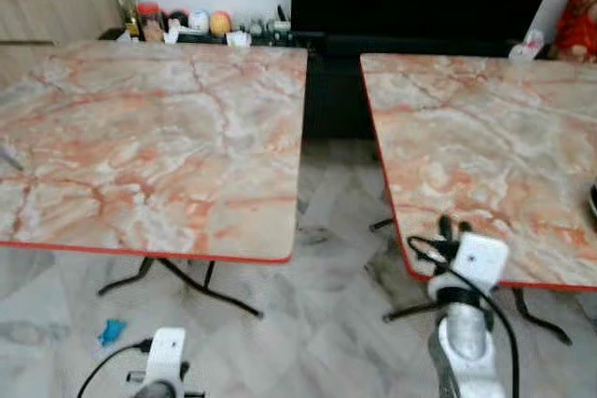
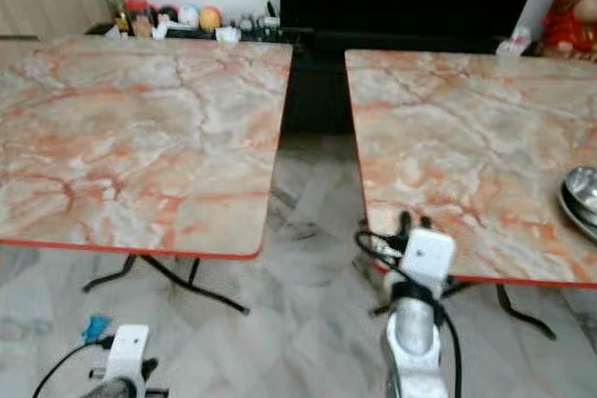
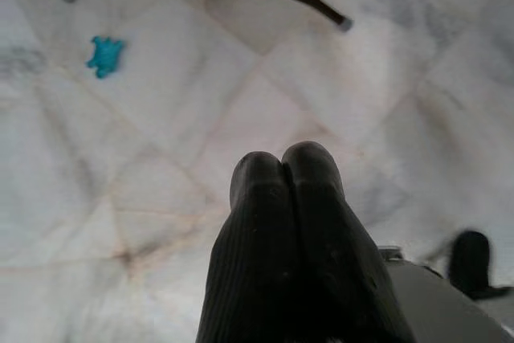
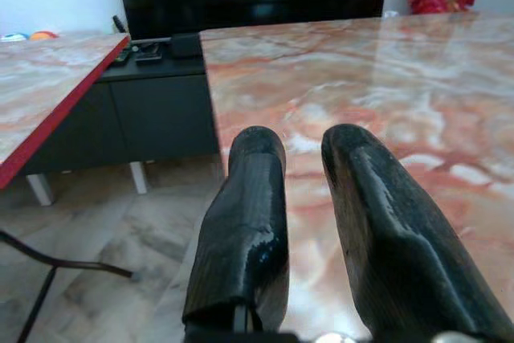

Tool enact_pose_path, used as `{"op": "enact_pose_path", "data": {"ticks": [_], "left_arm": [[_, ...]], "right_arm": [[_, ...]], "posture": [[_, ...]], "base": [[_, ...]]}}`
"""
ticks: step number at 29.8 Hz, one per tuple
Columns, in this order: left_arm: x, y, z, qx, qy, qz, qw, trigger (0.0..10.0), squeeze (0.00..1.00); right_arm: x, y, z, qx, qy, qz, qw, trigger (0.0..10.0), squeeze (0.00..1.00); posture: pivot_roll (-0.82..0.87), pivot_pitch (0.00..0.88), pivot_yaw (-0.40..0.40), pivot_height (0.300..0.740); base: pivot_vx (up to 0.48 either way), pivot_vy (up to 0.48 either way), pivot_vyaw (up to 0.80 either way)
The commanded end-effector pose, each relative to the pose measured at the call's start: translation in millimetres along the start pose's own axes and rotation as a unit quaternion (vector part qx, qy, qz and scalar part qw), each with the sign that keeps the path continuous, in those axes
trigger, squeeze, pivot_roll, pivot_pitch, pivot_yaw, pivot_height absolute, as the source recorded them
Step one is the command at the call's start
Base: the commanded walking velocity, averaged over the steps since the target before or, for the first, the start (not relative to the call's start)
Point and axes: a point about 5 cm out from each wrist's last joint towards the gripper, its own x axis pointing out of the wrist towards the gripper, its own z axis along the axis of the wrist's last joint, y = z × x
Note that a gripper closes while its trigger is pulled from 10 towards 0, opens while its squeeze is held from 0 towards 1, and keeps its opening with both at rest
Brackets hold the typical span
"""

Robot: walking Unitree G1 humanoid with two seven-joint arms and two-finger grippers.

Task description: Setting the table

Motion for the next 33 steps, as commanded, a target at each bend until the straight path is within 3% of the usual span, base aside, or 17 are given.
{"op": "enact_pose_path", "data": {"ticks": [1,8,33], "left_arm": [[-0.1,-6.4,-4,-0.003,0.011,-0.008,1.000,10.0,0.00],[-0.7,-3.8,-6,-0.004,0.012,-0.005,1.000,10.0,0.00],[0.0,-5.7,-3,-0.006,0.008,-0.006,1.000,10.0,0.00]], "right_arm": [[0.1,-7.8,-5,-0.008,0.012,-0.010,1.000,10.0,0.00],[-4.4,-6.5,-15,-0.010,0.031,0.000,0.999,10.0,0.00],[2.5,-2.2,-5,-0.007,0.010,0.009,1.000,10.0,0.00]], "posture": [[0.04,0.000,-0.006,0.740],[0.05,0.000,-0.008,0.740],[0.05,0.002,-0.012,0.740]], "base": [[0.000,0.371,0.00],[0.000,0.370,0.00],[0.000,0.368,0.00]]}}
